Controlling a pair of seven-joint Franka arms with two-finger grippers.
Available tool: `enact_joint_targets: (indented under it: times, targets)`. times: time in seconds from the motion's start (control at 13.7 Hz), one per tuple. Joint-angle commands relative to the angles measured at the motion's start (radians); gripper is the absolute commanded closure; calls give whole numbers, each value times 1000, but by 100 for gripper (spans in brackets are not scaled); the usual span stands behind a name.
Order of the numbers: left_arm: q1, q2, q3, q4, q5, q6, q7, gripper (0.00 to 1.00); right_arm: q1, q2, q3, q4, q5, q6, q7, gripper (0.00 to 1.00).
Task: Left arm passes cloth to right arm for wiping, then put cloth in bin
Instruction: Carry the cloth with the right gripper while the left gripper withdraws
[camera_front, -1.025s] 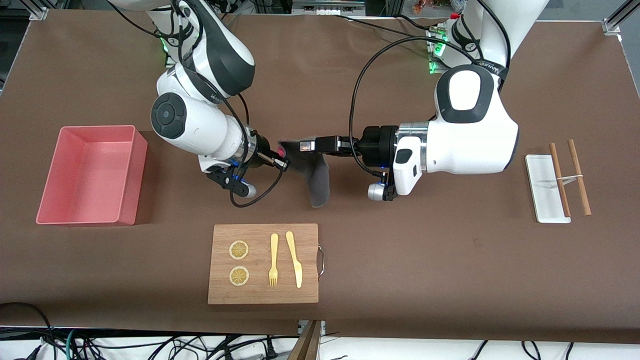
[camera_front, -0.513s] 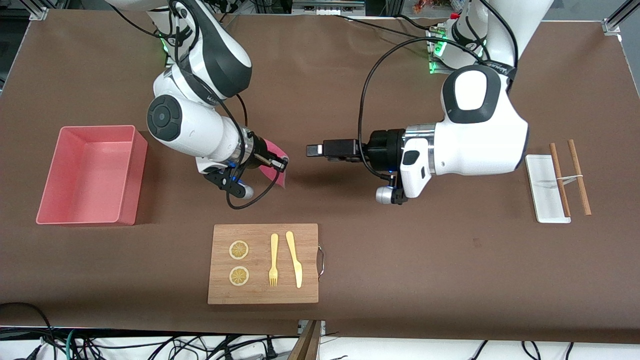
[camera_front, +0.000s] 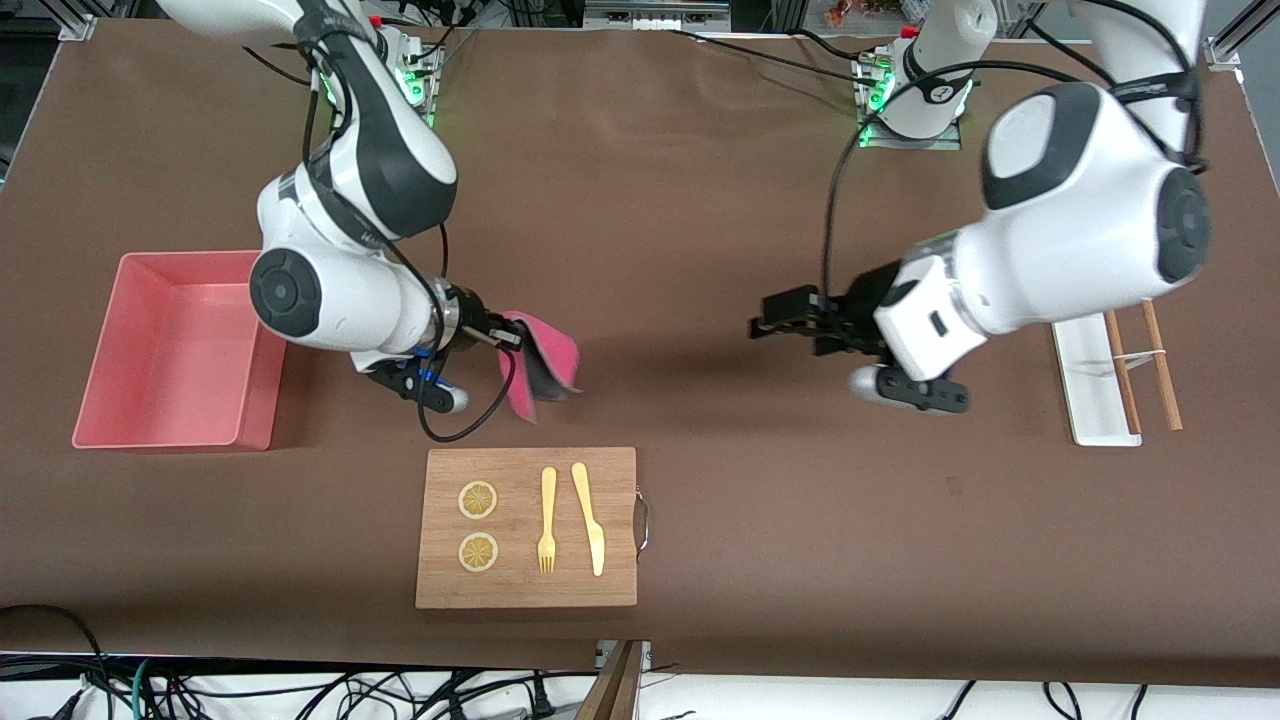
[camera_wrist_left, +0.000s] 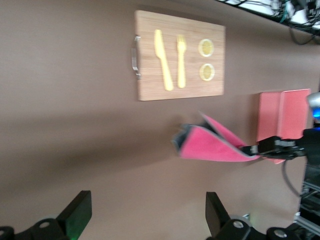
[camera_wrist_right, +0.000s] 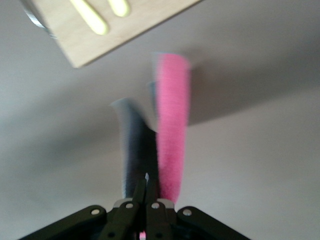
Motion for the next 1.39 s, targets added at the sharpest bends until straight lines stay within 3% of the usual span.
enact_joint_targets:
  times: [0.0,0.15,0.44,0.66,0.88,1.03,1.17,1.32]
  targets:
    - [106,-17,-7,-17,120,-95,221,0,-44,42,8,-4,-47,-73,-80,100]
    - [172,-49,-2,-17,153,-184,315,0,-54,72,8,-21,-122,-85,-91,100]
    - [198,-135,-13,-17,519,-262,326,0,-109,133,8,-36,-230,-85,-199,100]
    - [200,-197,-16,-17,602,-340,329,0,-197,162,3,-48,-319,-84,-322,100]
    - [209,-237,-7,-81,606,-345,348,0,-254,164,-34,-50,-376,-84,-487,100]
    - [204,-309,10,-179,571,-297,344,0,-257,164,-86,-48,-382,-79,-583,100]
    - [160,-409,79,-322,534,-200,332,0,-263,162,-114,-44,-416,-73,-665,100]
    - [212,-415,81,-339,527,-161,340,0,-265,161,-112,-32,-452,-71,-689,100]
